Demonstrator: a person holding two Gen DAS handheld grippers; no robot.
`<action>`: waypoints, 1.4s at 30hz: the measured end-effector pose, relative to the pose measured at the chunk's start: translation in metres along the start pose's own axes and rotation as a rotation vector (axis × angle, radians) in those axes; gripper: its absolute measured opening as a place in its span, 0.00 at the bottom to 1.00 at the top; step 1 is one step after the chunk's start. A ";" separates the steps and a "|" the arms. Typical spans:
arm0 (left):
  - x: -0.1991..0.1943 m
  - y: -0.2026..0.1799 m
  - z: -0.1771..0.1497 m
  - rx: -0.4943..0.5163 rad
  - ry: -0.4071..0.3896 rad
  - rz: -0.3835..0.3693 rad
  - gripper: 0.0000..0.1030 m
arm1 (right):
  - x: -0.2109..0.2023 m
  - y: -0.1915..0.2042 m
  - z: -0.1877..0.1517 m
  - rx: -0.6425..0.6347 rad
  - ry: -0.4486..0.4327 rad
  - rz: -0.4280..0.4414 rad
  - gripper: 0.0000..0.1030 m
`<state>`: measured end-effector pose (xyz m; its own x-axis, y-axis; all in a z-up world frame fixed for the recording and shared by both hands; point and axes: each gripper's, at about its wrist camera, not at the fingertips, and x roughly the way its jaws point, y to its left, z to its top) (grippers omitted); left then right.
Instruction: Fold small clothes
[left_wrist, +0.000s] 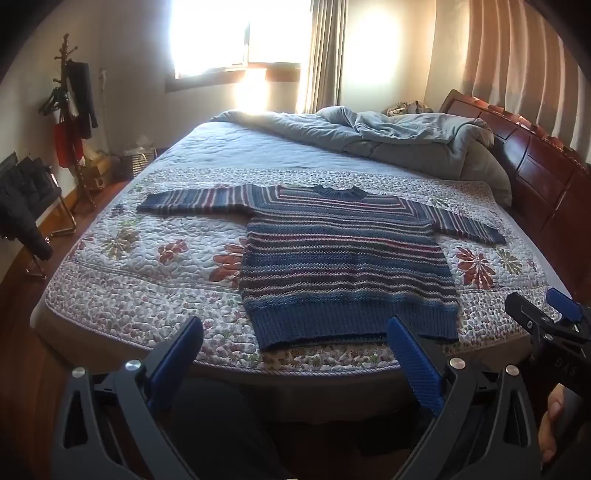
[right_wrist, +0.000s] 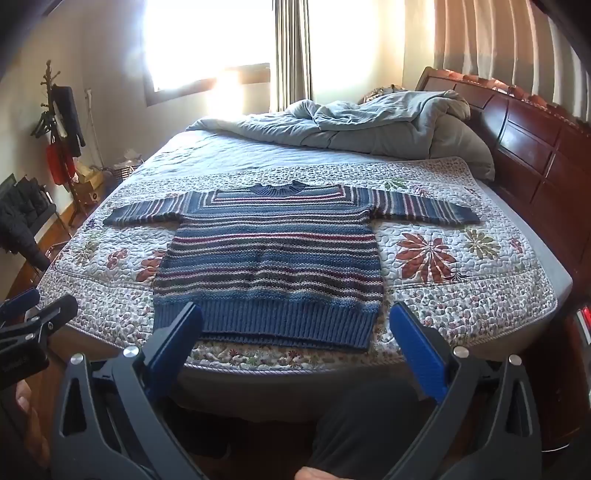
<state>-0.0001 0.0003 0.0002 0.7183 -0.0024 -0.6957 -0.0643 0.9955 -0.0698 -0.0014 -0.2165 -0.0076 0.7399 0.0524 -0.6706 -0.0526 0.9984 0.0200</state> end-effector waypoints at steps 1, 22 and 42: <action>0.000 0.000 0.000 0.001 0.000 0.002 0.96 | 0.000 0.000 0.000 0.000 0.002 0.000 0.98; 0.002 -0.005 0.004 0.016 0.008 0.006 0.96 | 0.002 0.000 0.003 -0.005 0.003 -0.001 0.98; 0.001 -0.003 0.001 0.015 0.002 0.012 0.96 | 0.003 -0.001 -0.002 -0.004 0.007 -0.002 0.98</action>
<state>0.0015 -0.0030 0.0009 0.7159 0.0091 -0.6981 -0.0624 0.9967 -0.0511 -0.0008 -0.2176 -0.0111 0.7351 0.0506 -0.6761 -0.0541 0.9984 0.0159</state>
